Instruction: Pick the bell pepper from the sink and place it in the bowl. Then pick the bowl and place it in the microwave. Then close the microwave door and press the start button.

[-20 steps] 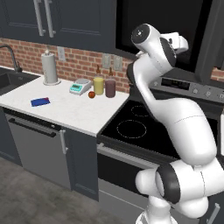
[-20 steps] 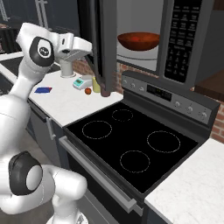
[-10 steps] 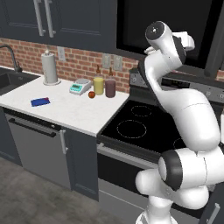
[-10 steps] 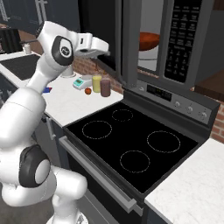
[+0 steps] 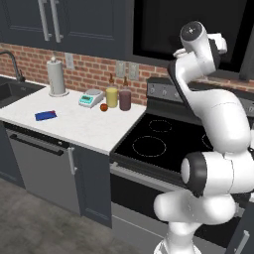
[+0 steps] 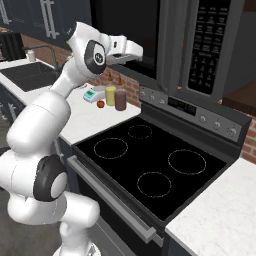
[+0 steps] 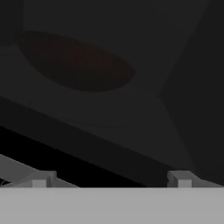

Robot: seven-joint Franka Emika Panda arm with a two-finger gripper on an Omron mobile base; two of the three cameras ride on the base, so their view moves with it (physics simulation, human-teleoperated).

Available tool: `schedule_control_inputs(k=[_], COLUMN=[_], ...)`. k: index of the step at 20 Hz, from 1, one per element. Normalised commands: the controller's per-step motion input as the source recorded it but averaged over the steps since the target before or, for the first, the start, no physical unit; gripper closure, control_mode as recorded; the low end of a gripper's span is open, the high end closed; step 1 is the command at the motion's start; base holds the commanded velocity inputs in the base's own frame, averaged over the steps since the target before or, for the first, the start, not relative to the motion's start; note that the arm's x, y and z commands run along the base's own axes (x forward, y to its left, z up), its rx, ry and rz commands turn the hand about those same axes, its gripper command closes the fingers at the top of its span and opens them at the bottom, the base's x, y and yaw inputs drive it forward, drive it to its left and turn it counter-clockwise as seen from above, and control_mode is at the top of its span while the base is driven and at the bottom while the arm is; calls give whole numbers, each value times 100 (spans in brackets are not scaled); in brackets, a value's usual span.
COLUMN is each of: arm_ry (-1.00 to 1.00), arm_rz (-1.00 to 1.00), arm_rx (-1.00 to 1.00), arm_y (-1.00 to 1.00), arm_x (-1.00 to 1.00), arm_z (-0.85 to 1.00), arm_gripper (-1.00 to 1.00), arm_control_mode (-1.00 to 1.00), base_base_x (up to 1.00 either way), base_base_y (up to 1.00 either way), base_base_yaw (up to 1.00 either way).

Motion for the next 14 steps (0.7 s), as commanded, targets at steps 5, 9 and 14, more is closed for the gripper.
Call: schedule_control_inputs(k=[5, 9, 14], arm_ry=[-1, -1, 0], arm_rz=[5, 5, 6], arm_rx=[2, 0, 0], arm_y=[-43, -40, -35], arm_x=[43, 48, 55], arm_z=[0, -1, -3], arm_gripper=[-100, -100, -100], arm_control_mode=[-100, -100, -100], base_base_x=[0, 0, 0], base_base_y=[0, 0, 0], base_base_yaw=[0, 0, 0])
